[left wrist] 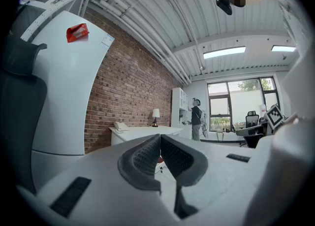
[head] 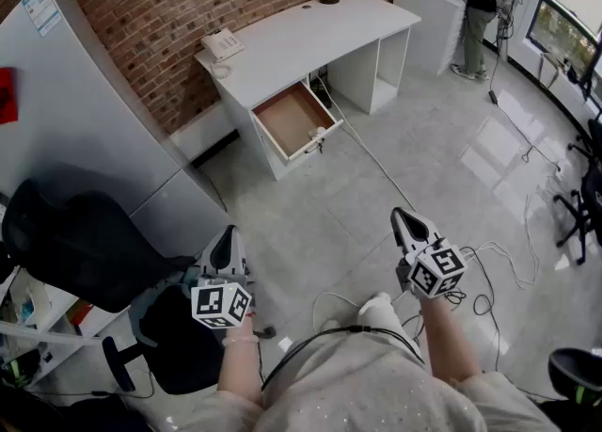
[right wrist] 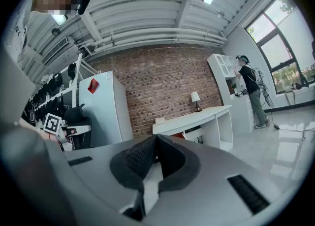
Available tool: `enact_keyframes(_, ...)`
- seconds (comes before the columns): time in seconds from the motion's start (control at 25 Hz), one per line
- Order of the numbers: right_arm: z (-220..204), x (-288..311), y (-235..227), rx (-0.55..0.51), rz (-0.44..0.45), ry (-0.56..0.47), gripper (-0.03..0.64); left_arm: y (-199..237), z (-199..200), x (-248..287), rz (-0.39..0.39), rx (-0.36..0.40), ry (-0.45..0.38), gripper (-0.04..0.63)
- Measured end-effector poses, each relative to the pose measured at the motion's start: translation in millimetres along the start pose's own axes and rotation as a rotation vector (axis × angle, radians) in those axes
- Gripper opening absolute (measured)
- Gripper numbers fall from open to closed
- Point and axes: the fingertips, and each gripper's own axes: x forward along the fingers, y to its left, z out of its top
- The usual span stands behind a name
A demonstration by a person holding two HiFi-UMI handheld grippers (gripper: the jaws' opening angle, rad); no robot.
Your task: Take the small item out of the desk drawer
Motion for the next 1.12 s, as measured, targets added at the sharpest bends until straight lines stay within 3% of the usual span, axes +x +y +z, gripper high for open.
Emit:
enact_keyframes(0.2, -0.6, 0.0, 4.6, 0.003, 0.002, 0.009, 0.005, 1.7, 0.0, -8.1, -0.01, 0.052, 0.022, 0.006)
enact_keyframes(0.56, -9.8, 1.5, -4.8, 0.009, -0.027, 0.022, 0.005, 9.6, -16.9, -6.9, -0.011, 0.028, 0.049, 0.006)
enact_keyframes(1.04, -8.0, 78.5, -42.7, 0.043, -0.002, 0.032, 0.006, 32.5, -16.0, 62.3, 0.014, 0.015, 0.053, 0.006)
enact_keyframes(1.12, -6.9, 97.9, -50.2, 0.051, 0.011, 0.045, 0.048, 38.1, -16.1, 80.4, 0.021, 0.008, 0.064, 0.006)
